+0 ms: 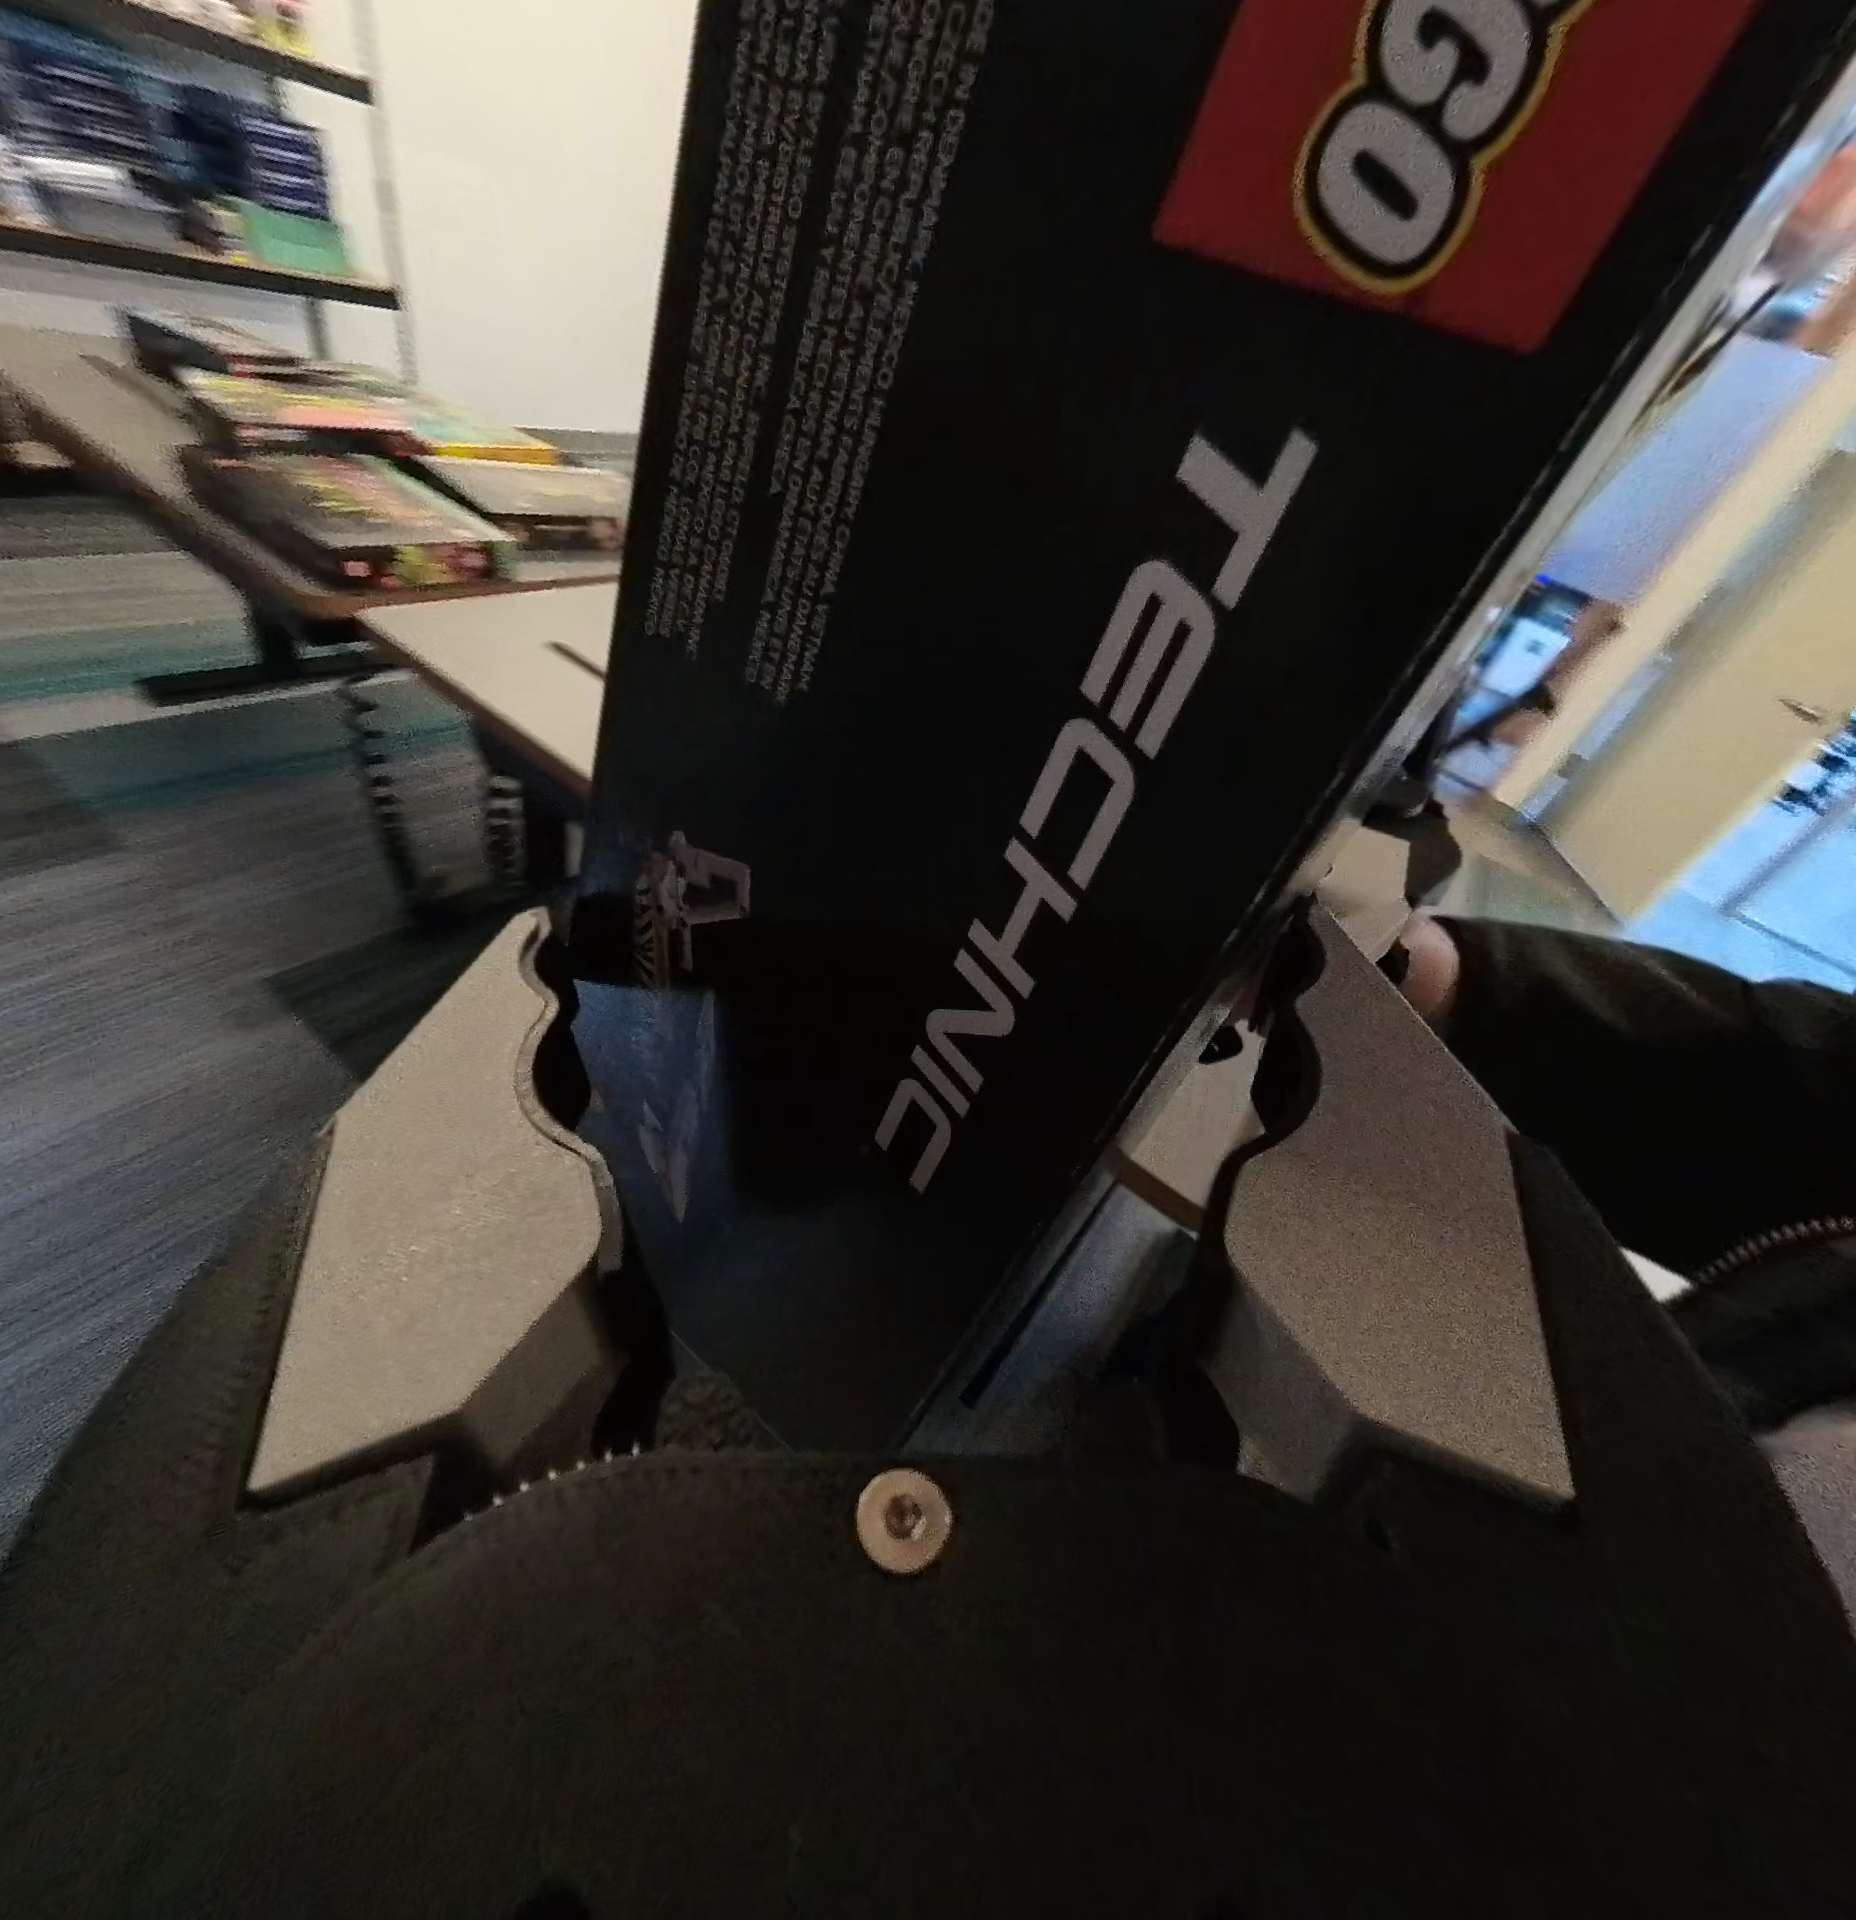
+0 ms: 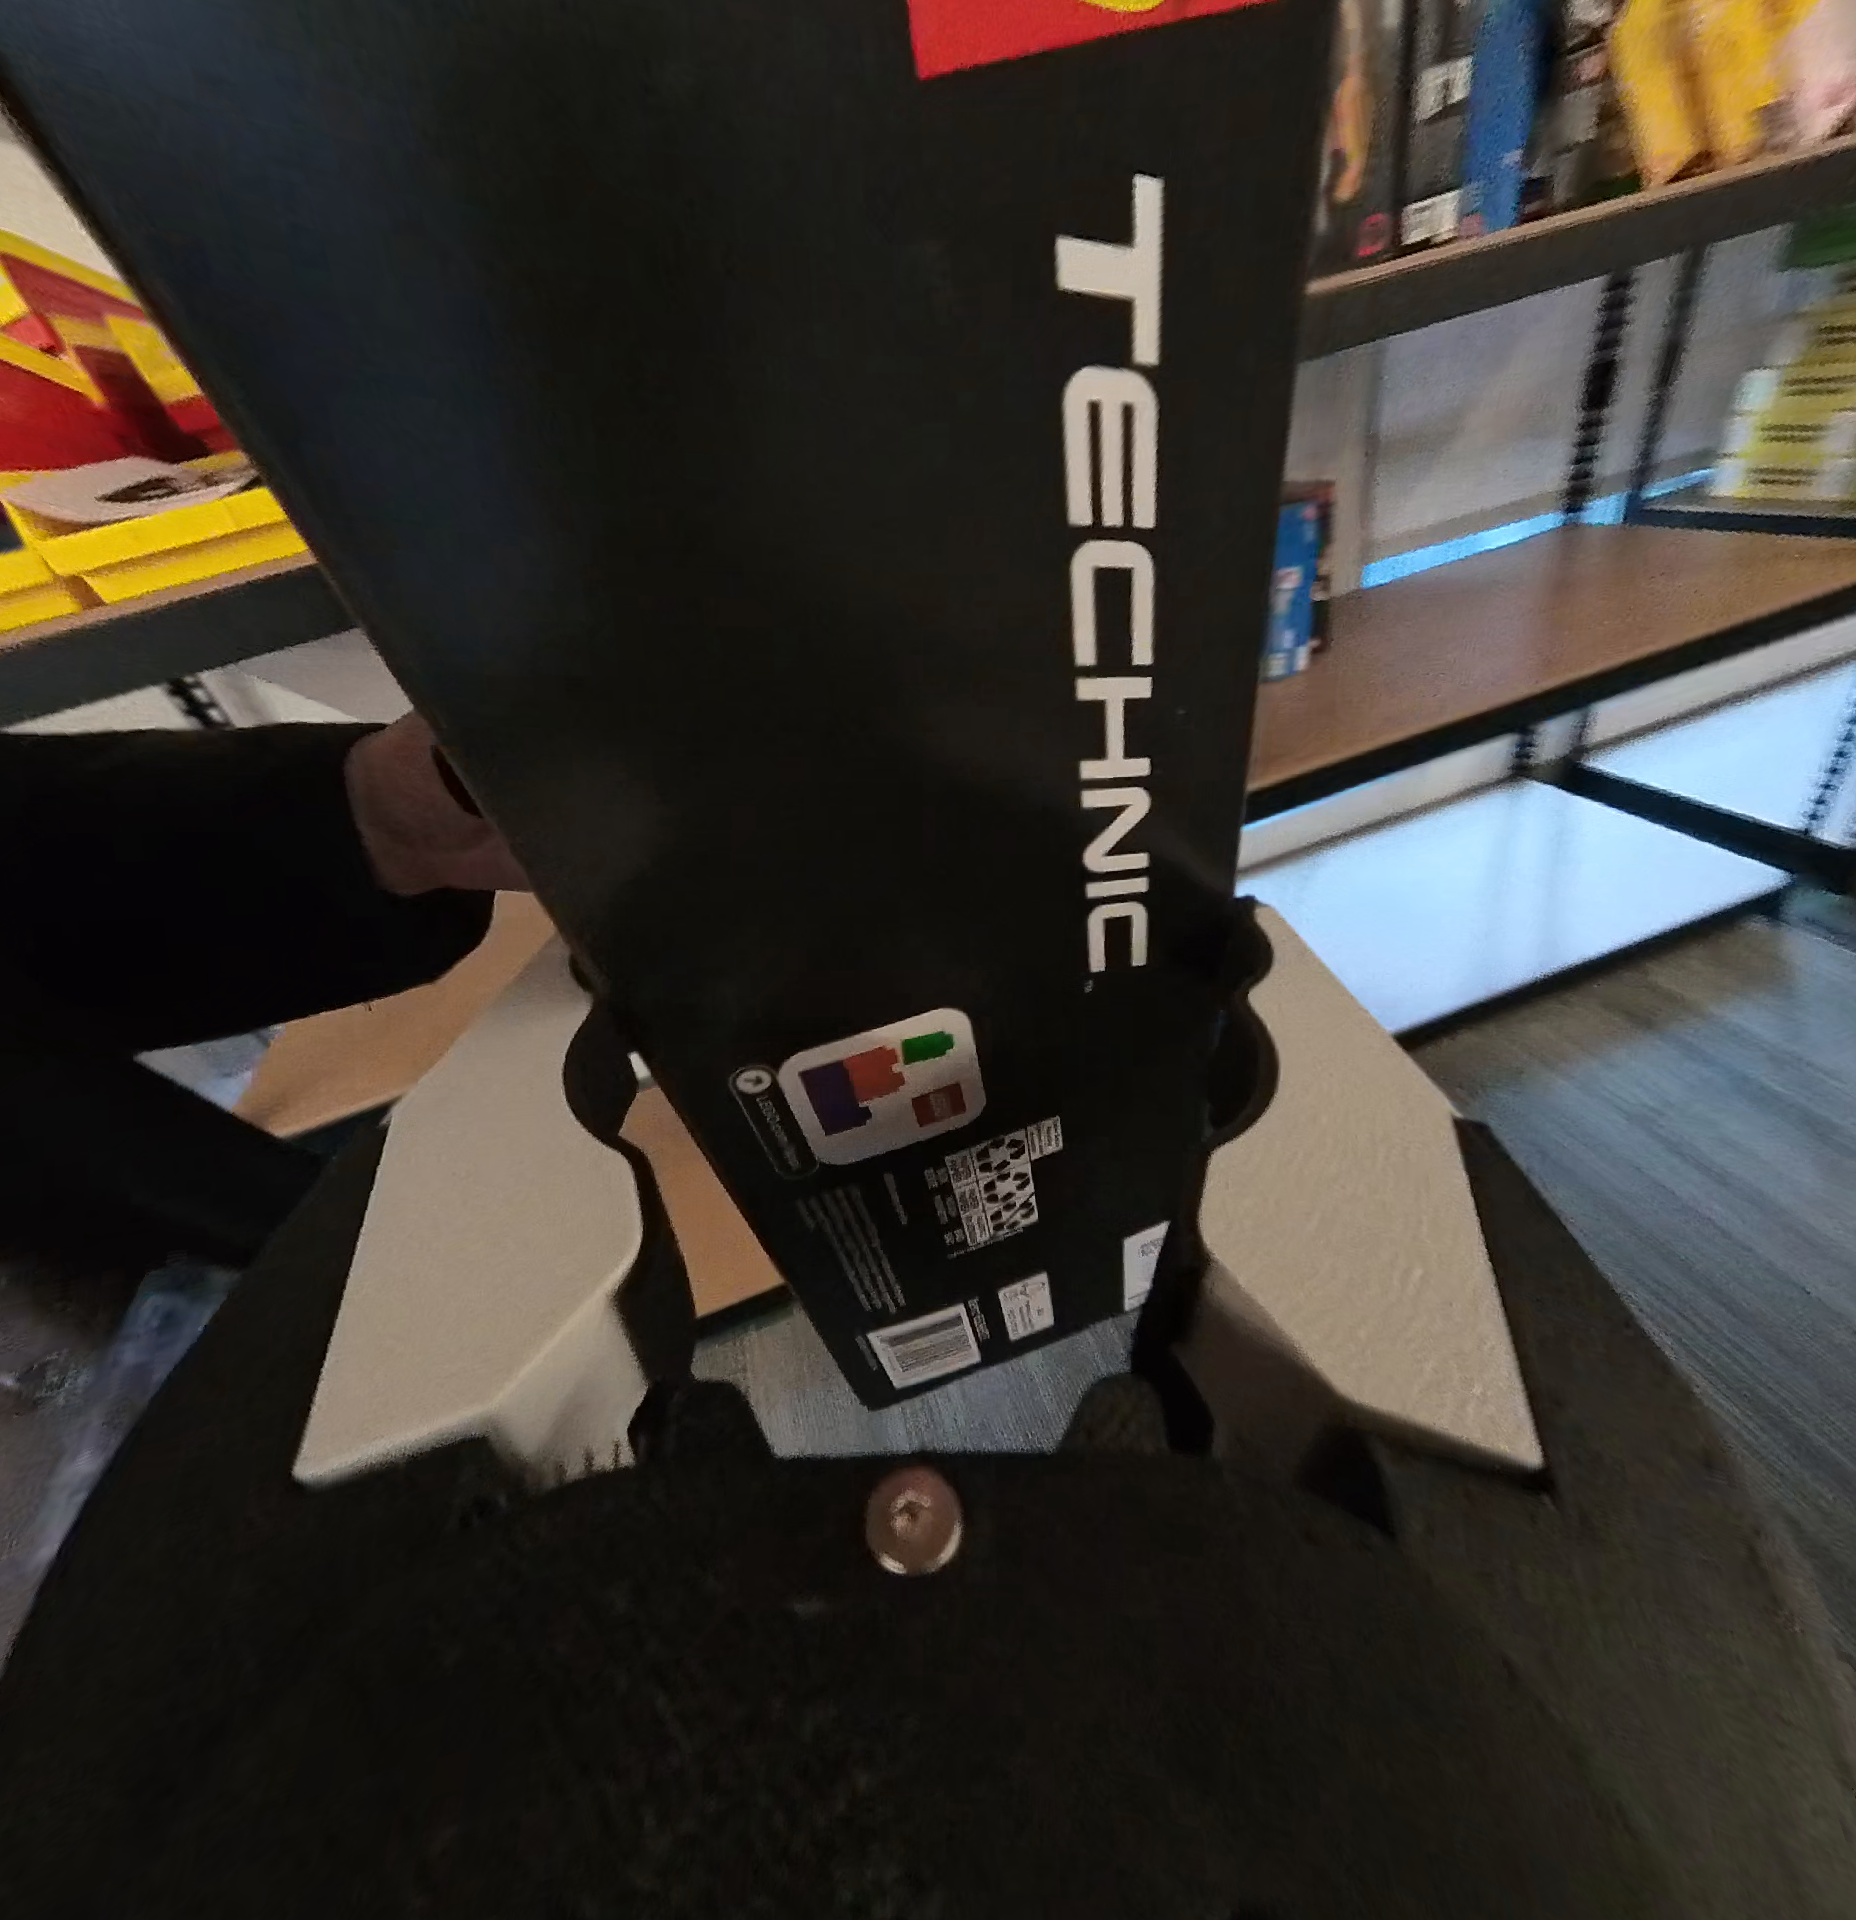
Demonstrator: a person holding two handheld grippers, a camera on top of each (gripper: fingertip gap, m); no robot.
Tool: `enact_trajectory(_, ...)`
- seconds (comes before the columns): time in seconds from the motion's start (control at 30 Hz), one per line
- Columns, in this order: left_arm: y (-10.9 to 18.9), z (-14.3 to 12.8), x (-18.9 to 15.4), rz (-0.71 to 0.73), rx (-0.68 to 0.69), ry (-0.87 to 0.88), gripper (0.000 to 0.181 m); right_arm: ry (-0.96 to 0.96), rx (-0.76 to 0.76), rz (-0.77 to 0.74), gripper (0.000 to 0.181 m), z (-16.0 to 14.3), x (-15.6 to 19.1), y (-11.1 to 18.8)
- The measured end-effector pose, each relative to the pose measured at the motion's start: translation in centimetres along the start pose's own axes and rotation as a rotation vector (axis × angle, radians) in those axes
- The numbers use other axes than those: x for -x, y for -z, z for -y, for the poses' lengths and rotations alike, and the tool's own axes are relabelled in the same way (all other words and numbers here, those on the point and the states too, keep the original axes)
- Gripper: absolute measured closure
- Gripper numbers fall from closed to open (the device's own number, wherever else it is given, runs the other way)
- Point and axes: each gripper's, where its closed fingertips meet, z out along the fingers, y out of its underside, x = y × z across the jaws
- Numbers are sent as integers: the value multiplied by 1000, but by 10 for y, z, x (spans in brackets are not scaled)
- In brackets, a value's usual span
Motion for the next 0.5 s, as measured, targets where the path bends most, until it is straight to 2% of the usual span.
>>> enact_trajectory(0.1,13,20,78,89,-31,23,50,-10,41,90,68,11,-44,-70)
enact_trajectory(0.2,6,35,149,144,-58,43,50,-9,86,147,68,18,-97,-120)
enact_trajectory(0.5,-71,77,345,303,-133,128,49,12,206,315,68,47,-291,-225)
